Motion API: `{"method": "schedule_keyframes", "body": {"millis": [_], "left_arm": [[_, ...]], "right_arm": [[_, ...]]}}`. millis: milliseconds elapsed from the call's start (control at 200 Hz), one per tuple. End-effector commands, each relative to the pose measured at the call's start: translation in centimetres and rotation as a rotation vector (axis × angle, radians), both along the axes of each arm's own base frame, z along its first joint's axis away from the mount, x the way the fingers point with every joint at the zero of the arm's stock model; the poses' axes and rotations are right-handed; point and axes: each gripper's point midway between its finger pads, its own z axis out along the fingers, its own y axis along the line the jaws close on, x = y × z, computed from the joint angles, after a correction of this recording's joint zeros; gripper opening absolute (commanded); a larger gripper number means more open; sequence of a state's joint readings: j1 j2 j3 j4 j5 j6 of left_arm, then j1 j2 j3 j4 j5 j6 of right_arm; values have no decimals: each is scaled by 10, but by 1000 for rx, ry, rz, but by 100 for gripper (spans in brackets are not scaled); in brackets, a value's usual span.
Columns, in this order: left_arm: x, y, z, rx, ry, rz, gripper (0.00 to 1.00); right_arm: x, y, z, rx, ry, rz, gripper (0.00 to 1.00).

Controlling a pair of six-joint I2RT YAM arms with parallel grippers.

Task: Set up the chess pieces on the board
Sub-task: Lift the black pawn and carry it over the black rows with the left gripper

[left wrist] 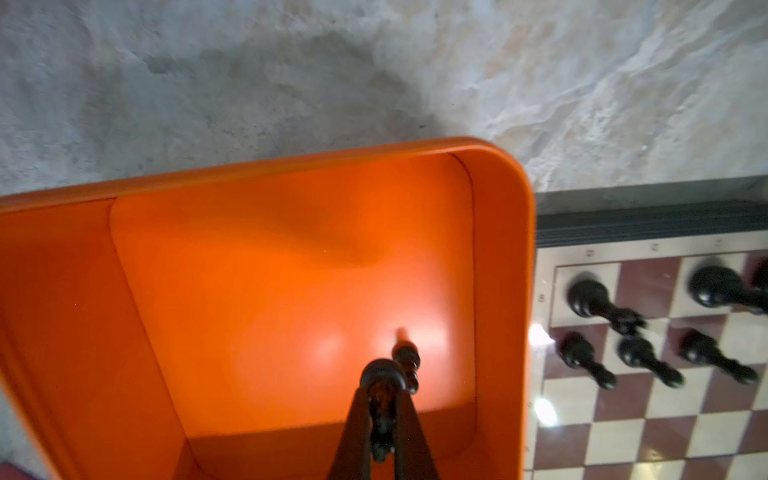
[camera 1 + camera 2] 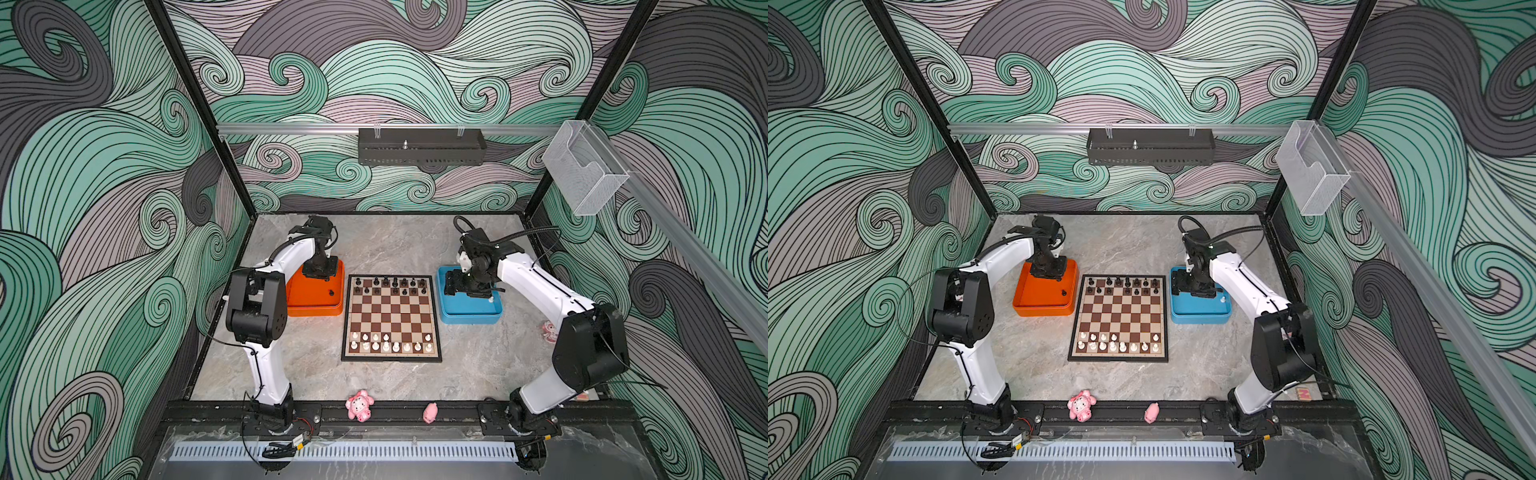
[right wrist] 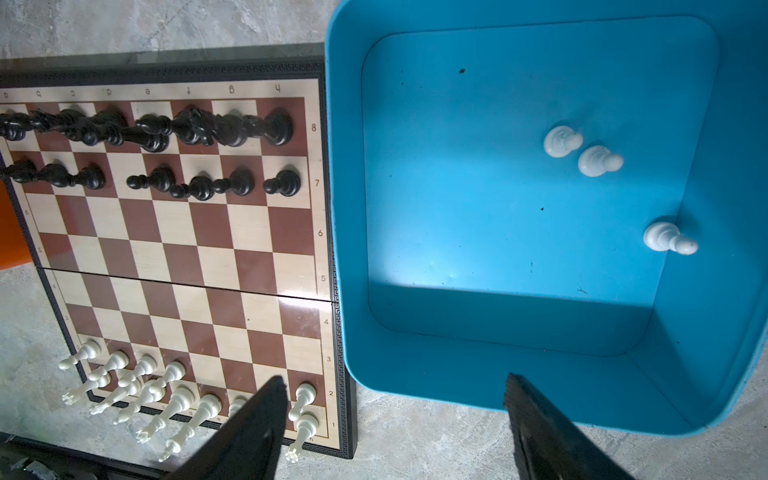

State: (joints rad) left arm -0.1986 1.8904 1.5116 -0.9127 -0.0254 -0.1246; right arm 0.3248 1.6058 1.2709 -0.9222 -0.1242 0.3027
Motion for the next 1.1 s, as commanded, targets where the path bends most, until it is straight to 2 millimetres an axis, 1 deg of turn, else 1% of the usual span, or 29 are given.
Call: {"method": "schedule_keyframes", "body": {"millis": [0, 100, 250, 355, 590, 766, 1096], "left_arm": [[-12, -3, 36, 26, -14, 34, 3], [-15, -17, 48, 21, -18, 32, 3], [-17, -51, 59, -13, -24, -5, 3], [-15, -73, 56, -34, -25, -21, 3], [-9, -114, 34, -82, -14, -43, 3], [-5, -131, 23, -94, -4, -57, 3], [3, -139, 2, -98, 6, -62, 3]], "right_arm": [[0, 1, 5, 21, -14, 2, 82], [-1, 1, 5, 26, -11, 2, 83], [-2, 2, 5, 30, -10, 1, 83], [-3, 1, 5, 31, -13, 0, 83], [-7, -2, 5, 24, -14, -4, 83], [-9, -3, 3, 23, -10, -7, 83], [-10, -7, -1, 21, -4, -11, 83]]}}
